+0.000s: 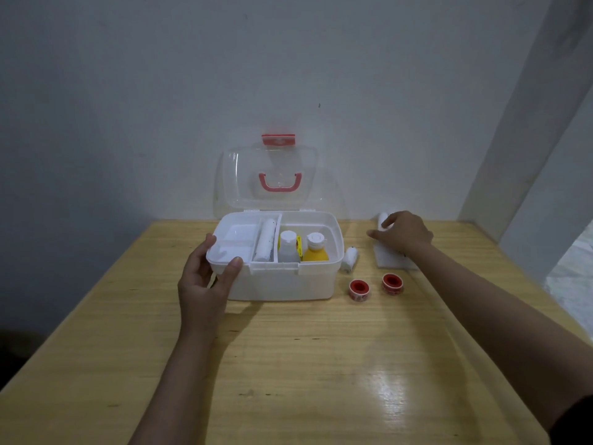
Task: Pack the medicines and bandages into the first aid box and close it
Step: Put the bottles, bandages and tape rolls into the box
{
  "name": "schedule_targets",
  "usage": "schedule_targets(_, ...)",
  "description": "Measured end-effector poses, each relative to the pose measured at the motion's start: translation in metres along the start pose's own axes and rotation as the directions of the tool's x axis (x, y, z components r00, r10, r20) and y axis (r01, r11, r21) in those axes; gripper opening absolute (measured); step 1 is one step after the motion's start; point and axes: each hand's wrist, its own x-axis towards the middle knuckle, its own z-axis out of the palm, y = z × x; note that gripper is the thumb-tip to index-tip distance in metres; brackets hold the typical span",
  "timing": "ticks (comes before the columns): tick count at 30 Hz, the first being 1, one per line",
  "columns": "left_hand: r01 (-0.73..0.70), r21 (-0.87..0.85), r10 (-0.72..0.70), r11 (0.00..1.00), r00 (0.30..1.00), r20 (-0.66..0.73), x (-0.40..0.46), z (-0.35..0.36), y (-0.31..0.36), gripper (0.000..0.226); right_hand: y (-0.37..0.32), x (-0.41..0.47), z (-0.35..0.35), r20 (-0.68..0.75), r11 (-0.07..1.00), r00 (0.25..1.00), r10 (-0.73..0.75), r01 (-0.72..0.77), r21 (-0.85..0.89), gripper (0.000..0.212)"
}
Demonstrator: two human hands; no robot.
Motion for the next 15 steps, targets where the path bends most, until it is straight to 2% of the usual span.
schedule_targets(3, 0.006, -0.004, -0.006, 1.0, 1.0, 0.003, 0.0, -0.001, -0.001, 0.05, 0.002, 0.001, 0.002, -0.025, 1.0, 1.0, 0.001, 0.0, 0.029, 0.036)
schedule_targets(9, 0.013, -0.005, -0.013, 1.0, 1.0, 0.017, 0.001, -0.003, -0.001, 0.05, 0.009, 0.001, 0.0, -0.075, 0.958, 0.993, 0.096, -0.072, 0.276, 0.031)
schedule_targets(15, 0.004, -0.01, -0.004, 1.0, 1.0, 0.014, 0.0, -0.001, 0.001, 0.049, 0.008, -0.01, -0.011, -0.158, 0.923, 0.987, 0.017, 0.045, 0.381, 0.031)
